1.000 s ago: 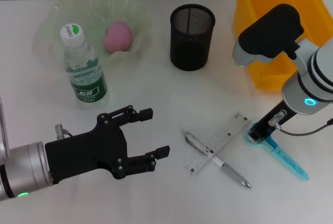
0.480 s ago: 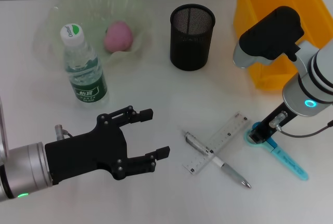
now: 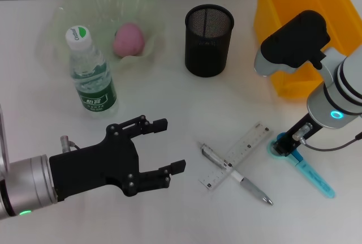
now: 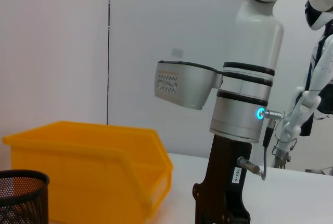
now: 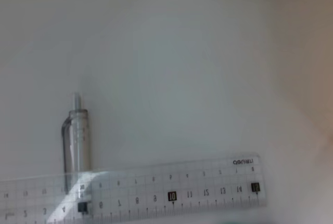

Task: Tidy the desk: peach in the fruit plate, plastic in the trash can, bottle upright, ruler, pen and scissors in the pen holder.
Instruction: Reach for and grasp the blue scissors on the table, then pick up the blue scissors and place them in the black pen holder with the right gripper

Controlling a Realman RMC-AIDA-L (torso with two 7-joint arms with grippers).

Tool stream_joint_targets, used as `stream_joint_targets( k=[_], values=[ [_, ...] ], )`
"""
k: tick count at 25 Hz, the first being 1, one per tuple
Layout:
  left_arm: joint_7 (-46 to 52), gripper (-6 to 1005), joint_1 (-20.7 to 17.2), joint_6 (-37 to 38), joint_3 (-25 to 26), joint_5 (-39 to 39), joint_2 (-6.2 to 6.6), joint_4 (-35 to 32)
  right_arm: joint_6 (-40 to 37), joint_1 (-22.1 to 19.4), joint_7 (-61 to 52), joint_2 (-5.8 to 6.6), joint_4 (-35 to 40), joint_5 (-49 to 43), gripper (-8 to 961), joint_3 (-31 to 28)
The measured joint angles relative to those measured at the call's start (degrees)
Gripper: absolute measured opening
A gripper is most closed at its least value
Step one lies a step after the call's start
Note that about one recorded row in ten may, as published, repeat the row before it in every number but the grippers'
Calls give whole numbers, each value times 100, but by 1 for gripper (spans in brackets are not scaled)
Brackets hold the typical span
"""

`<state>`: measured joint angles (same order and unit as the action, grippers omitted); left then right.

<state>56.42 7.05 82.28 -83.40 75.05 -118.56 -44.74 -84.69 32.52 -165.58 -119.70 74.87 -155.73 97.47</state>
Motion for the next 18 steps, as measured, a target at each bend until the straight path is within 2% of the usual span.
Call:
stream_joint_targets(
  k=[11,18],
  values=[
    [9,800,7,79,-4,0,-9,-19,66,-78,14,-1,46,0,101,71],
    [19,800,7,113,0,-13,0,-38,-142,-253,19,19,632,0,100,14]
  ],
)
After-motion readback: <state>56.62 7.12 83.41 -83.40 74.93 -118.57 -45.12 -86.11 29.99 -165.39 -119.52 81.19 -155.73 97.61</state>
